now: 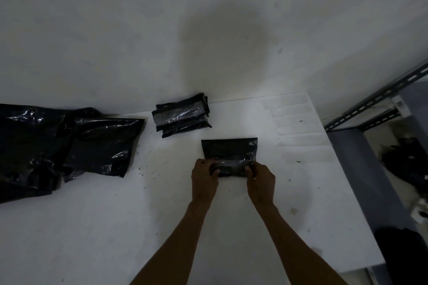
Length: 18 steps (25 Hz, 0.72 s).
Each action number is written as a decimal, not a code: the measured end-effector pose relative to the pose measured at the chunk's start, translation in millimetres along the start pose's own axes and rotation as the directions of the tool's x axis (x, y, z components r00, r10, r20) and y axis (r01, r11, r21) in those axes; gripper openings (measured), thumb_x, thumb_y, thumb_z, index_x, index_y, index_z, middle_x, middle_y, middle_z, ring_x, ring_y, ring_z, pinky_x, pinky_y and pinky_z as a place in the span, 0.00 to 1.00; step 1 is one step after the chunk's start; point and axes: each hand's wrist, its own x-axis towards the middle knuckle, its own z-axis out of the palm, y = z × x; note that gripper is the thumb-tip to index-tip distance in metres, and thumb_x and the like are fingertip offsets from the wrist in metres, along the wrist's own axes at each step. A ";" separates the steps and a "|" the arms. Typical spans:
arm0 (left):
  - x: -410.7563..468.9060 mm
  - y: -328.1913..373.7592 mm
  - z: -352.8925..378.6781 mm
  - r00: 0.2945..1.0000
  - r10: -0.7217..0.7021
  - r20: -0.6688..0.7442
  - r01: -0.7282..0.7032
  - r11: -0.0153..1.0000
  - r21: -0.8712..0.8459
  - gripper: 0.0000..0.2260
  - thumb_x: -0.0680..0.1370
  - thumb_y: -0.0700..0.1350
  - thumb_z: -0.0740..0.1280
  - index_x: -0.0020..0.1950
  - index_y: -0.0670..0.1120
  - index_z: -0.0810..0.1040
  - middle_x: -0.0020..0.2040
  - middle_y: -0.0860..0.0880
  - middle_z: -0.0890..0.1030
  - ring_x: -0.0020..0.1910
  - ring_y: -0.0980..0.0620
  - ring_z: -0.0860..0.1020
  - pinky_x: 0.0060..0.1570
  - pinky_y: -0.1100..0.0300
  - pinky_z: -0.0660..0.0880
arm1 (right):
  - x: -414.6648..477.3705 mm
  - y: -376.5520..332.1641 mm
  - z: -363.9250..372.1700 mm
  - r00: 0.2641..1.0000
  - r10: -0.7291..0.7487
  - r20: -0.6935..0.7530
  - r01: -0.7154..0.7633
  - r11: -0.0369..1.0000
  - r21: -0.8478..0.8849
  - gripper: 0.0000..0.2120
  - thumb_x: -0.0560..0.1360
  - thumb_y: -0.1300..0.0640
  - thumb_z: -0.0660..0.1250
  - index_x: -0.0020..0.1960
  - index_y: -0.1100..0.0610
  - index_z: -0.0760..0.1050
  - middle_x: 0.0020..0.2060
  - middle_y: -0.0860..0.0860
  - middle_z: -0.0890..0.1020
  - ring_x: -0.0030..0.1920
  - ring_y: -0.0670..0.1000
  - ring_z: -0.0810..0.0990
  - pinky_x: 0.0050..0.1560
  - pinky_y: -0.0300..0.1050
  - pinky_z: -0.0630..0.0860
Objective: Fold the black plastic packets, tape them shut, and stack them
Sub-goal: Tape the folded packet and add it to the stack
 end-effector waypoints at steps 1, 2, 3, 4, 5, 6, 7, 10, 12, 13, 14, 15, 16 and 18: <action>1.0 -0.9 0.2 1.000 -0.006 0.004 0.006 1.000 0.005 0.12 0.72 0.35 0.74 0.54 0.41 0.82 0.51 0.41 0.79 0.49 0.48 0.78 0.51 0.68 0.70 | -2.0 -2.2 -1.5 0.999 0.012 -0.038 -0.012 1.000 0.003 0.03 0.78 0.59 0.68 0.50 0.58 0.80 0.40 0.54 0.81 0.40 0.53 0.79 0.38 0.42 0.69; 1.0 -1.4 0.6 1.000 -0.015 0.008 0.015 1.000 0.002 0.12 0.72 0.35 0.74 0.55 0.41 0.82 0.52 0.41 0.79 0.49 0.47 0.78 0.51 0.67 0.71 | -4.5 -2.2 -1.5 0.997 0.002 -0.081 -0.003 1.000 -0.012 0.04 0.77 0.60 0.69 0.52 0.59 0.80 0.41 0.54 0.81 0.40 0.54 0.79 0.39 0.44 0.72; 0.9 -1.6 0.3 1.000 -0.023 0.012 0.023 1.000 -0.003 0.12 0.73 0.35 0.74 0.56 0.41 0.82 0.52 0.41 0.78 0.50 0.47 0.78 0.52 0.68 0.71 | -7.5 -0.8 -0.9 0.994 -0.033 -0.103 0.029 0.999 -0.039 0.06 0.76 0.62 0.69 0.53 0.60 0.80 0.41 0.54 0.82 0.39 0.54 0.79 0.39 0.47 0.76; 1.1 -2.1 0.1 1.000 -0.024 0.014 0.024 1.000 -0.004 0.12 0.73 0.35 0.73 0.56 0.41 0.82 0.52 0.41 0.78 0.50 0.47 0.78 0.51 0.71 0.70 | -9.3 2.1 1.5 0.992 -0.080 -0.102 0.075 0.996 -0.055 0.07 0.75 0.64 0.70 0.53 0.61 0.80 0.42 0.55 0.82 0.39 0.55 0.80 0.39 0.50 0.78; 1.4 -2.9 0.5 1.000 -0.022 0.013 0.022 1.000 0.000 0.12 0.73 0.35 0.73 0.56 0.41 0.82 0.52 0.41 0.78 0.50 0.47 0.78 0.50 0.75 0.68 | -10.1 5.3 3.5 0.992 -0.105 -0.072 0.102 0.994 -0.049 0.08 0.74 0.65 0.70 0.53 0.62 0.80 0.42 0.57 0.83 0.39 0.57 0.81 0.40 0.52 0.79; 1.4 -3.1 1.1 1.000 -0.022 0.016 0.022 1.000 0.002 0.12 0.73 0.35 0.73 0.56 0.41 0.82 0.52 0.42 0.78 0.50 0.47 0.78 0.49 0.78 0.67 | -10.3 8.2 4.2 0.993 -0.111 -0.035 0.110 0.993 -0.032 0.09 0.74 0.66 0.70 0.54 0.63 0.80 0.43 0.58 0.83 0.40 0.58 0.82 0.41 0.53 0.80; 1.5 -3.4 1.1 0.999 -0.028 0.026 0.028 1.000 0.002 0.12 0.73 0.35 0.73 0.56 0.41 0.81 0.52 0.42 0.78 0.50 0.47 0.78 0.48 0.78 0.67 | -9.3 9.9 3.9 0.994 -0.107 0.004 0.107 0.994 -0.012 0.09 0.74 0.67 0.70 0.54 0.63 0.80 0.44 0.58 0.83 0.42 0.59 0.82 0.43 0.53 0.80; -1.4 -3.2 -0.9 0.998 -0.010 0.055 0.008 0.999 0.047 0.12 0.75 0.37 0.72 0.58 0.41 0.80 0.57 0.41 0.76 0.54 0.45 0.78 0.52 0.70 0.71 | -4.7 5.4 -3.7 0.994 -0.105 0.015 0.106 0.990 -0.089 0.09 0.74 0.64 0.69 0.54 0.61 0.79 0.47 0.58 0.82 0.47 0.60 0.80 0.47 0.52 0.78; -5.8 -3.2 -2.6 0.993 0.110 0.043 -0.116 0.979 0.166 0.14 0.74 0.40 0.73 0.60 0.42 0.79 0.64 0.40 0.74 0.61 0.45 0.74 0.56 0.63 0.74 | -7.0 1.2 -10.1 0.972 -0.231 -0.033 0.221 0.957 -0.186 0.16 0.72 0.64 0.72 0.59 0.60 0.77 0.56 0.59 0.81 0.55 0.59 0.78 0.54 0.55 0.77; -7.0 -2.6 -3.4 0.977 0.206 0.054 -0.213 0.949 0.230 0.15 0.74 0.40 0.73 0.61 0.43 0.79 0.66 0.40 0.74 0.64 0.45 0.73 0.59 0.59 0.74 | -8.3 0.8 -12.9 0.933 -0.360 -0.005 0.350 0.909 -0.224 0.19 0.72 0.64 0.72 0.62 0.61 0.76 0.61 0.59 0.79 0.59 0.58 0.77 0.59 0.55 0.75; -7.3 -3.7 -3.7 0.946 0.312 0.091 -0.325 0.900 0.292 0.17 0.74 0.40 0.74 0.62 0.43 0.79 0.68 0.39 0.74 0.67 0.44 0.72 0.62 0.55 0.73 | -9.0 2.8 -13.0 0.865 -0.497 0.068 0.496 0.829 -0.257 0.21 0.72 0.63 0.72 0.64 0.60 0.75 0.64 0.60 0.77 0.63 0.58 0.75 0.63 0.55 0.73; -7.0 -8.1 -2.2 0.900 0.408 0.155 -0.436 0.832 0.341 0.18 0.73 0.39 0.74 0.63 0.42 0.79 0.69 0.39 0.74 0.68 0.42 0.72 0.65 0.50 0.72 | -8.4 7.0 -11.6 0.791 -0.591 0.157 0.610 0.741 -0.281 0.23 0.71 0.63 0.72 0.66 0.60 0.74 0.66 0.60 0.76 0.66 0.58 0.74 0.67 0.56 0.70; -6.9 -12.9 -1.2 0.853 0.471 0.224 -0.521 0.773 0.362 0.19 0.73 0.37 0.74 0.64 0.43 0.78 0.69 0.40 0.74 0.70 0.42 0.71 0.67 0.47 0.71 | -6.1 12.6 -10.7 0.737 -0.637 0.226 0.675 0.676 -0.295 0.26 0.70 0.63 0.73 0.67 0.60 0.74 0.67 0.59 0.75 0.67 0.58 0.74 0.69 0.57 0.68; -7.2 -25.0 -4.1 0.818 0.507 0.272 -0.575 0.744 0.340 0.22 0.72 0.35 0.74 0.65 0.45 0.79 0.69 0.43 0.75 0.70 0.44 0.72 0.68 0.49 0.69 | 3.3 24.4 -11.8 0.722 -0.635 0.274 0.692 0.660 -0.294 0.28 0.67 0.66 0.76 0.65 0.59 0.77 0.65 0.57 0.78 0.65 0.57 0.77 0.68 0.55 0.67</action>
